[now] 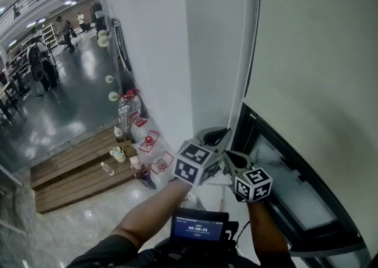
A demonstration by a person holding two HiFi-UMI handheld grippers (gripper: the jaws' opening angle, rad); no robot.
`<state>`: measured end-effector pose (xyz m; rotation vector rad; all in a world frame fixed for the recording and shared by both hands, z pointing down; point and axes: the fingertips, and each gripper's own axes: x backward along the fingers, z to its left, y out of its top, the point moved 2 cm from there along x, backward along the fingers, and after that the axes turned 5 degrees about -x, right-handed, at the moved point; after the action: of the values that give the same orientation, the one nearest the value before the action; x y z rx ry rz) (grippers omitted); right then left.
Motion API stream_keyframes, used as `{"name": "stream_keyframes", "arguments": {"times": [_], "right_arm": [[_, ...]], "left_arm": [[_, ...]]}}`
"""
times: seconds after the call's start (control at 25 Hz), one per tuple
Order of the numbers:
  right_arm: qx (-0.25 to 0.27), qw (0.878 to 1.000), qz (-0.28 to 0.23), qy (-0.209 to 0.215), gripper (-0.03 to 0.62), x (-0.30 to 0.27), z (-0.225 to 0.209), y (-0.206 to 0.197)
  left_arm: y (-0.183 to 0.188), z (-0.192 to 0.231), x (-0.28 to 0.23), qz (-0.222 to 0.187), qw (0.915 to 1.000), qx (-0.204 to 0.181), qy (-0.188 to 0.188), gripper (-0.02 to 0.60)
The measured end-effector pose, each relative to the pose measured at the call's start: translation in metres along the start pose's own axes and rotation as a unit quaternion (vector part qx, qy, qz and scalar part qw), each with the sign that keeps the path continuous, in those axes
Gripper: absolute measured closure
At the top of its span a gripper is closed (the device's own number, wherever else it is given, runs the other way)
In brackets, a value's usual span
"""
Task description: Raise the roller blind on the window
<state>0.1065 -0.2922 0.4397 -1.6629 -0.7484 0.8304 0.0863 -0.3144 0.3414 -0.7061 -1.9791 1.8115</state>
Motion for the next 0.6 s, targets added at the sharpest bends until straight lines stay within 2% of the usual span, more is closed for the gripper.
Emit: {"name": "stream_keyframes", "arguments": {"times": [0.16, 0.28, 0.44, 0.6], "right_arm": [[0.023, 0.999, 0.002, -0.030, 0.552, 0.019, -0.010, 0.018], [0.027, 0.999, -0.022, -0.034, 0.471, 0.034, -0.018, 0.048], [0.026, 0.994, -0.102, 0.004, 0.471, 0.045, -0.004, 0.118], [0.048, 0.983, -0.168, 0.048, 0.471, 0.044, 0.021, 0.180]], "left_arm": [[0.003, 0.005, 0.008, -0.004, 1.0000, 0.003, 0.003, 0.584], [0.001, 0.007, 0.008, -0.005, 1.0000, 0.005, 0.004, 0.584], [0.001, 0.004, 0.008, -0.005, 1.0000, 0.008, -0.002, 0.584], [-0.001, 0.004, 0.007, -0.004, 1.0000, 0.005, -0.005, 0.584]]}}
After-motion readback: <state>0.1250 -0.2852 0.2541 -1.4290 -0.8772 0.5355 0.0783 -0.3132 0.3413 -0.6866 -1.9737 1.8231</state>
